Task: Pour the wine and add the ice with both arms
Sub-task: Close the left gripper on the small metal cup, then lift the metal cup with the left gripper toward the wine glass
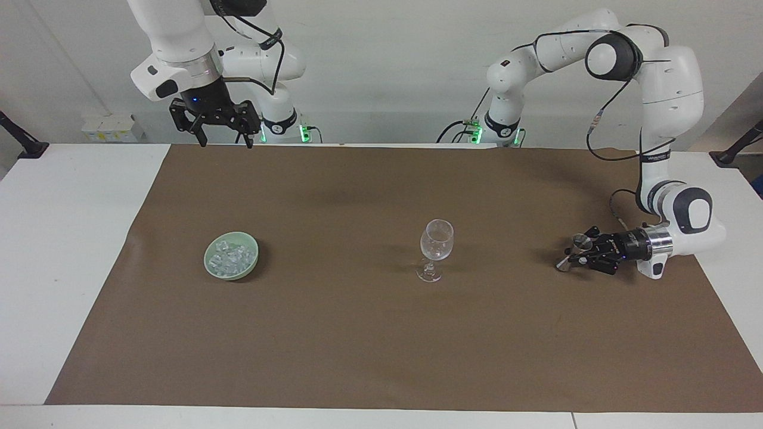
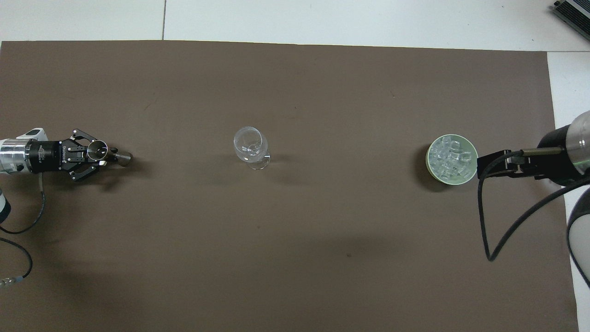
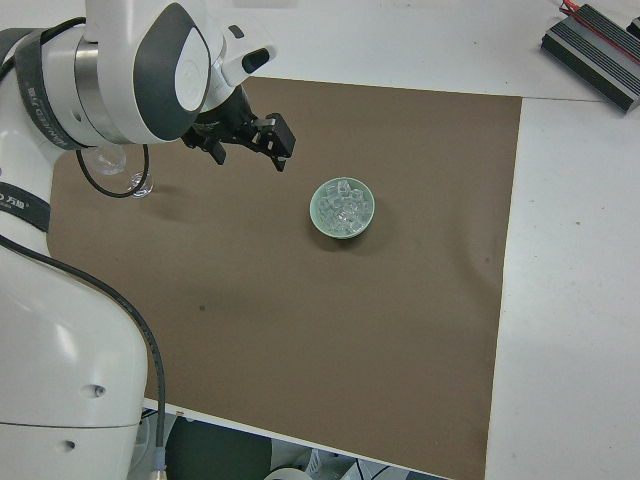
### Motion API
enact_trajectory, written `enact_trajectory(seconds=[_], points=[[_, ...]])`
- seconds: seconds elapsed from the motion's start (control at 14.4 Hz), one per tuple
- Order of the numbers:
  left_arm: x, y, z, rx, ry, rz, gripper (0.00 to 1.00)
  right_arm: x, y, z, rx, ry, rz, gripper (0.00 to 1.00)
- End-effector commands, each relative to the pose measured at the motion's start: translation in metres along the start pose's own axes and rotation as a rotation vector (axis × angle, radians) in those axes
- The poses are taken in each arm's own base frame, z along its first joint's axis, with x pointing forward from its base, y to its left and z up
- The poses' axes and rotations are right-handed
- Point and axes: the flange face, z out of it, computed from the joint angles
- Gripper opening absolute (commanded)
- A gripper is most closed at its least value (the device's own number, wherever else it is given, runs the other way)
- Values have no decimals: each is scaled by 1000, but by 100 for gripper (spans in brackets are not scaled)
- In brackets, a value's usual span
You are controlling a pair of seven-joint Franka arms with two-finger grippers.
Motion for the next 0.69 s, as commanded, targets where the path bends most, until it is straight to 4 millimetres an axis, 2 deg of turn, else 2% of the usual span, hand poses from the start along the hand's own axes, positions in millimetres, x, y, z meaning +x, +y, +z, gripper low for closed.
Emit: enact_trajectory(seconds=[0.0,0.21,0.49,0.62], points=[[-36,12,4,-25,8,25,0,-7,1,0,17,6,-22,100],[-70,31,27,-30,35,-7,0,-7,1,0,17,6,-20,100],[-93,46,48,-43,62,-3,0,-7,1,0,17,6,-22,100],[-112,54,61,-53,90,4,0,-7,1,0,17,6,-22,100]])
